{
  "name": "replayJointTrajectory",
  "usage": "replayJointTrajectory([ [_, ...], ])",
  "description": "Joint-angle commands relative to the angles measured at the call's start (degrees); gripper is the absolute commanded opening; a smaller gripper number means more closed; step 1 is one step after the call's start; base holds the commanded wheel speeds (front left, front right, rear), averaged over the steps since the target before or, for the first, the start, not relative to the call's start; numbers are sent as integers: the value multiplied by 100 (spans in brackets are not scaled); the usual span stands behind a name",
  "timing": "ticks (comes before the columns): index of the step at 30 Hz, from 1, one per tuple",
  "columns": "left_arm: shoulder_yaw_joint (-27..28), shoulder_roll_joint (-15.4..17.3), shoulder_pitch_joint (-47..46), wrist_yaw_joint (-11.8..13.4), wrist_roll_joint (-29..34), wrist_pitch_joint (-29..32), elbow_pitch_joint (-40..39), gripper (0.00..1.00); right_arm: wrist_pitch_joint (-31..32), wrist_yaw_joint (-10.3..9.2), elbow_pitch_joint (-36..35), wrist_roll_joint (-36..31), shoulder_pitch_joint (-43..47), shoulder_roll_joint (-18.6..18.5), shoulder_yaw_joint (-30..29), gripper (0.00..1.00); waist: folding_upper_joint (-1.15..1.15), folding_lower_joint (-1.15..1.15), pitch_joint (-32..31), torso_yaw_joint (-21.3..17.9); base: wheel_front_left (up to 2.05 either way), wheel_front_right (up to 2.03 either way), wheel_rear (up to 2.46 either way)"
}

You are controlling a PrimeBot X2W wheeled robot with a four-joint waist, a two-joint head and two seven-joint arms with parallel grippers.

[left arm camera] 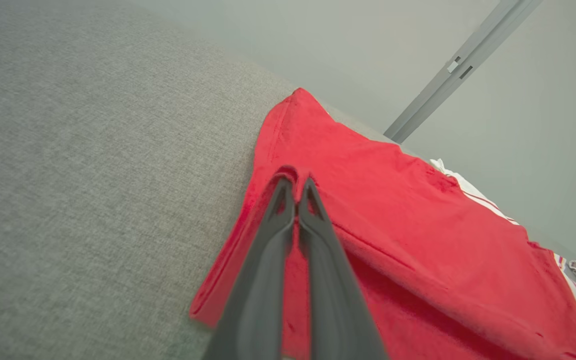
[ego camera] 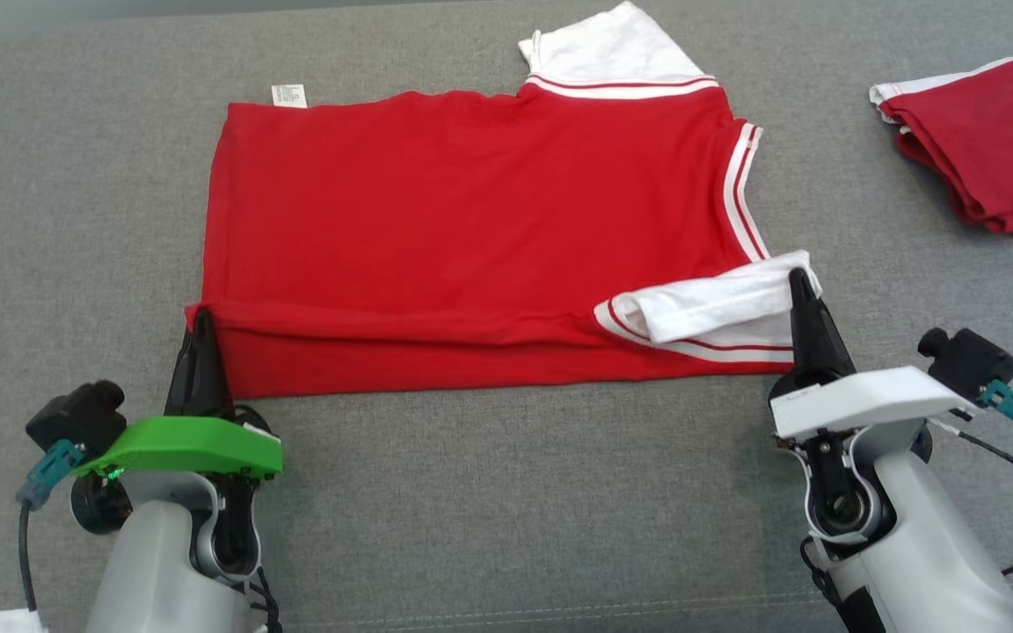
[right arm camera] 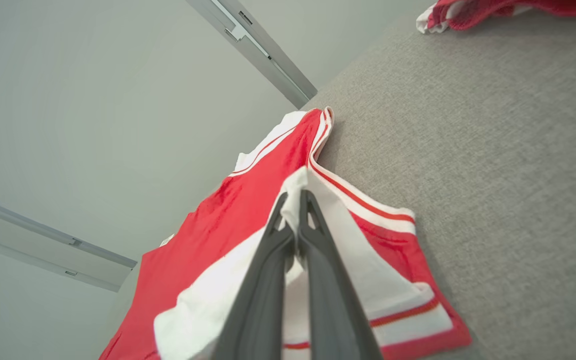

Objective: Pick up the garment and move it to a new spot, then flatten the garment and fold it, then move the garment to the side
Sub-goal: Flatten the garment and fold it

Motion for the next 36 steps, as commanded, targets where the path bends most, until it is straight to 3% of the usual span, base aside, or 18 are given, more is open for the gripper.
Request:
replayJointTrajectory([
  [1, 13, 20, -140, -27, 73, -15, 73, 0, -24, 1, 94, -69, -142, 8, -12, 0, 0, 0, 206, 83, 0, 0, 0],
  [11, -53, 21, -776, -27, 262, -16, 793, 0, -62, 0, 1328, -377, -1077, 140, -81, 0, 0, 0, 346, 72, 0, 0, 0],
  [12, -37, 21, -797, -28, 309, -16, 798, 19, -64, 1, 1395, -403, -1147, 146, -92, 35, 0, 0, 343, 68, 0, 0, 0],
  [13, -27, 21, -804, -28, 319, -16, 794, 51, -71, 1, 1409, -426, -1218, 157, -89, 100, 0, 0, 339, 64, 0, 0, 0],
  [14, -20, 21, -804, -29, 327, -16, 761, 87, -77, 0, 1395, -394, -1272, 168, -121, 100, 0, 0, 336, 60, 0, 0, 0],
  [15, -13, 21, -792, -31, 325, -16, 705, 100, -73, 1, 1320, -361, -1306, 170, -165, 100, 0, 0, 329, 58, 0, 0, 0],
  [19, -1, 21, -547, -35, 249, -15, 418, 100, -74, 0, 805, -515, -1198, 187, -401, 100, 0, 0, 272, 54, 0, 0, 0],
  [26, 62, 21, 204, -38, 139, -15, -98, 100, -72, 0, 40, -1522, -475, 191, -838, 100, 0, 0, 50, 83, 0, 0, 0],
  [36, 9, 133, 727, 91, 252, 268, 329, 100, -73, 0, -329, -2404, 517, 195, -789, 100, 0, 0, -200, -8, 0, 0, 0],
])
